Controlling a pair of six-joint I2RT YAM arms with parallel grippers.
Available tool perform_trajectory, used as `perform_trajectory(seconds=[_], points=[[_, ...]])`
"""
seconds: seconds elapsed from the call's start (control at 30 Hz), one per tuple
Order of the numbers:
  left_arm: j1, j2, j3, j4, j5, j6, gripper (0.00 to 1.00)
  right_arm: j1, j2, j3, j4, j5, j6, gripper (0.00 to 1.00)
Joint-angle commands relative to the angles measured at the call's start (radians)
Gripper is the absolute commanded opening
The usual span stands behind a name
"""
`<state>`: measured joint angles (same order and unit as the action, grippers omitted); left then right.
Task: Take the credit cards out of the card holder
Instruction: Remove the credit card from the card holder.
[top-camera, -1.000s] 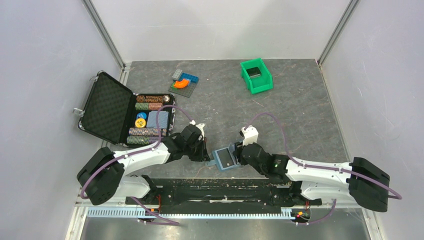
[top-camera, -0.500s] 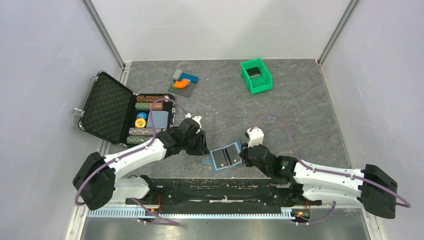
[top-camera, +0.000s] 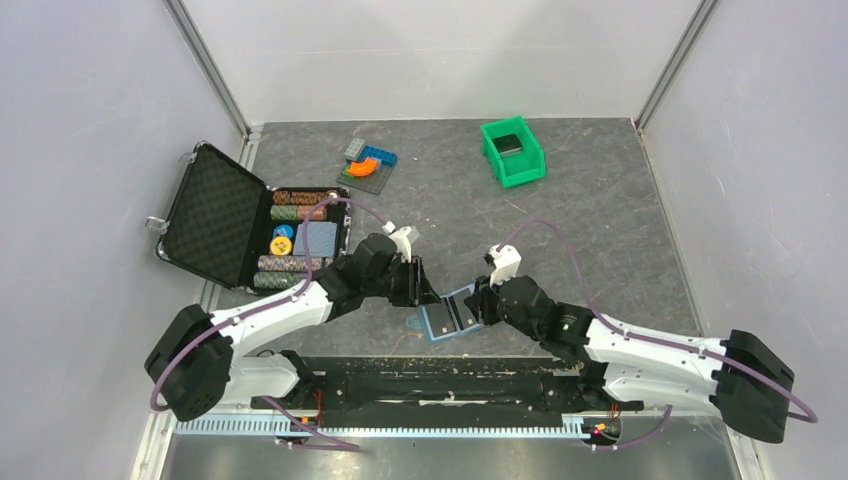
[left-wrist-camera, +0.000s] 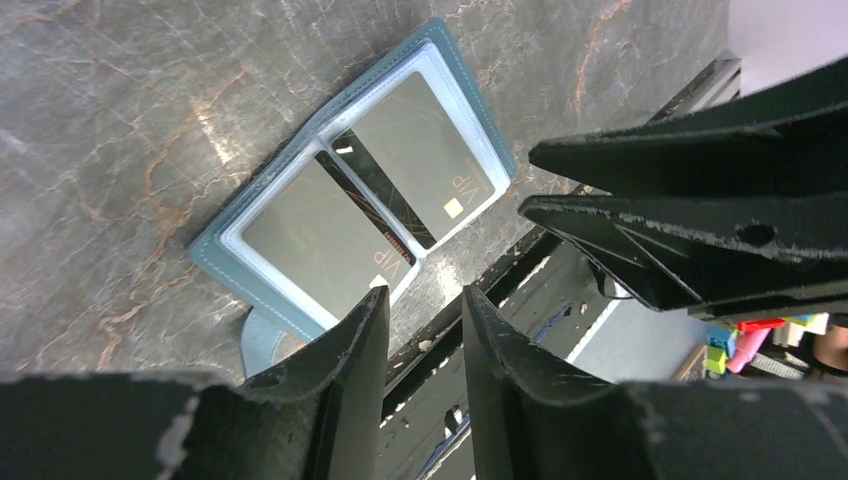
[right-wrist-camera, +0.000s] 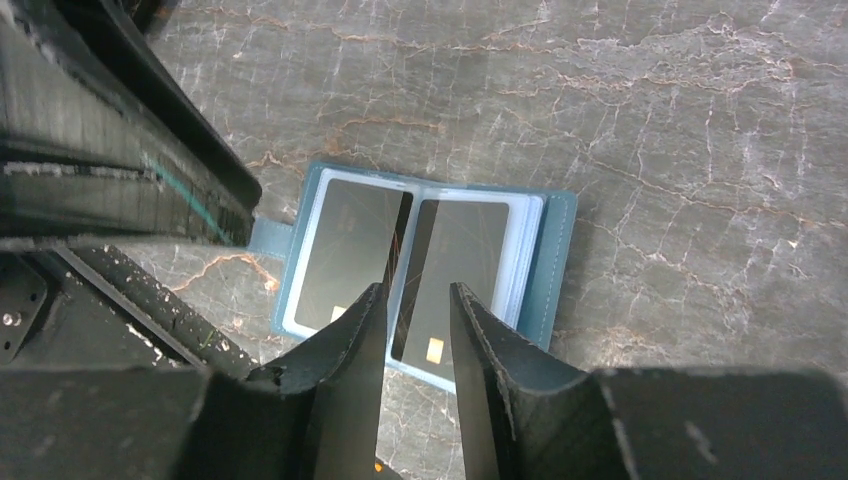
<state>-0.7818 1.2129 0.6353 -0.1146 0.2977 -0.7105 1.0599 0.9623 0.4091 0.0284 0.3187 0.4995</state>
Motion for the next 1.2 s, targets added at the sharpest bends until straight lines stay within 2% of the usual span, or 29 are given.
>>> perform_trajectory(seconds=[0.0, 0.3, 0.8, 1.17], points=[[0.0, 0.043, -0.037, 0.191, 0.06, -0.078, 0.41, -0.092, 0.038, -0.011, 0.119, -0.128, -0.026, 0.32], [0.0, 0.172, -0.068, 0.331, 0.064, -0.112, 0.41, -0.209, 0.149, -0.108, 0.252, -0.315, -0.015, 0.29], [-0.013, 0.277, -0.106, 0.452, 0.045, -0.132, 0.41, -0.221, 0.186, -0.296, 0.392, -0.355, 0.119, 0.22], [-0.039, 0.369, -0.151, 0.594, 0.01, -0.167, 0.43, -0.221, 0.149, -0.331, 0.401, -0.349, 0.15, 0.22]])
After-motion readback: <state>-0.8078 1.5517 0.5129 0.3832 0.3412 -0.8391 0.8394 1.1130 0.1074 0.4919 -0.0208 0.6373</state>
